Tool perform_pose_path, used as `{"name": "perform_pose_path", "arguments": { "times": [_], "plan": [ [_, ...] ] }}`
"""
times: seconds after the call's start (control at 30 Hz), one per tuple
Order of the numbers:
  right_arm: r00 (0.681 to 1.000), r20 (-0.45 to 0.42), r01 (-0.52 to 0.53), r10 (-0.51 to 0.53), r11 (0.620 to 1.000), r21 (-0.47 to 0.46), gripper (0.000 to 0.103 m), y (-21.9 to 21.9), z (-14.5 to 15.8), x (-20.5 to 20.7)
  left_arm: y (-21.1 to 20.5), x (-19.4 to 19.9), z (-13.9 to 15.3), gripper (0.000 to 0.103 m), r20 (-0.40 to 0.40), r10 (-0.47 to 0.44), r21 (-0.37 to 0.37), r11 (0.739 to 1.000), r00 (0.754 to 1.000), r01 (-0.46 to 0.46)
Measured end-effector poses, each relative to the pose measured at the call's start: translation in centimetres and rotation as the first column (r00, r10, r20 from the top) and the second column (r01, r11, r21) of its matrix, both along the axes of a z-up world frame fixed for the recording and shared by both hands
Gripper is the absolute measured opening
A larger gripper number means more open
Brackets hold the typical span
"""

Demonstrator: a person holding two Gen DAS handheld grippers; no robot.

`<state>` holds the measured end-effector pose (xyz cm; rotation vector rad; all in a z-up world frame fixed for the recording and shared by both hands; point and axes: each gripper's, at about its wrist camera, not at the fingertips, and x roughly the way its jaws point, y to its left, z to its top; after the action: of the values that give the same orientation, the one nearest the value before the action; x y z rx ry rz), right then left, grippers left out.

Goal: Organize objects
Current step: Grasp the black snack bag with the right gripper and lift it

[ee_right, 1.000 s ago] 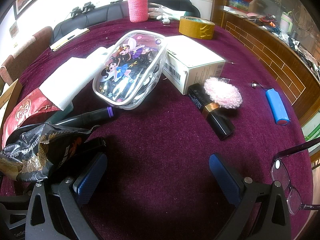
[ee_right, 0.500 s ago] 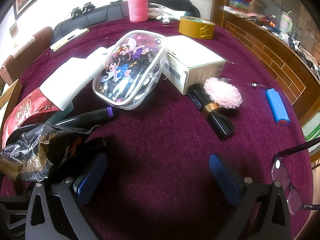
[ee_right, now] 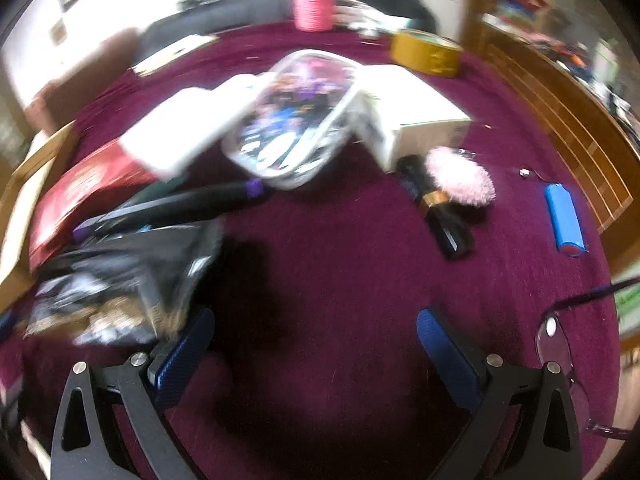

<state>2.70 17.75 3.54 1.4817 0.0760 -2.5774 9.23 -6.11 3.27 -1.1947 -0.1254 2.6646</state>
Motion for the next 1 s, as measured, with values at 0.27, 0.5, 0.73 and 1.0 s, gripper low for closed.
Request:
{"name": "perform_pose_path", "arguments": {
  "times": [0.27, 0.5, 0.73, 1.0],
  "plan": [
    [0.994, 0.049, 0.108, -0.096, 0.898, -0.427, 0.103, 2.6, 4.0, 3.9, -0.1, 1.6, 0.7, 0.103, -0.076, -0.035, 0.013, 0.999, 0.997, 0.036],
    [0.962, 0.258, 0.217, -0.086, 0.815, -0.537, 0.095, -2.7, 0.8, 1.6, -1.8, 2.8, 0.9, 0.103, -0.099, -0.007, 0.028, 1.0, 0.995, 0.01],
    [0.948, 0.251, 0.279, -0.198, 0.895, -0.347, 0.078, -6.5, -0.8, -2.0, -3.2, 3.7, 1.1, 0.103, -0.114, 0.008, 0.047, 0.999, 0.993, -0.002],
    [0.99, 0.141, 0.008, 0.011, 0.991, -0.132, 0.041, -9.8, -1.3, -2.6, -3.0, 4.1, 1.2, 0.103, -0.123, -0.028, 0.052, 0.998, 0.992, 0.035]
  ]
}}
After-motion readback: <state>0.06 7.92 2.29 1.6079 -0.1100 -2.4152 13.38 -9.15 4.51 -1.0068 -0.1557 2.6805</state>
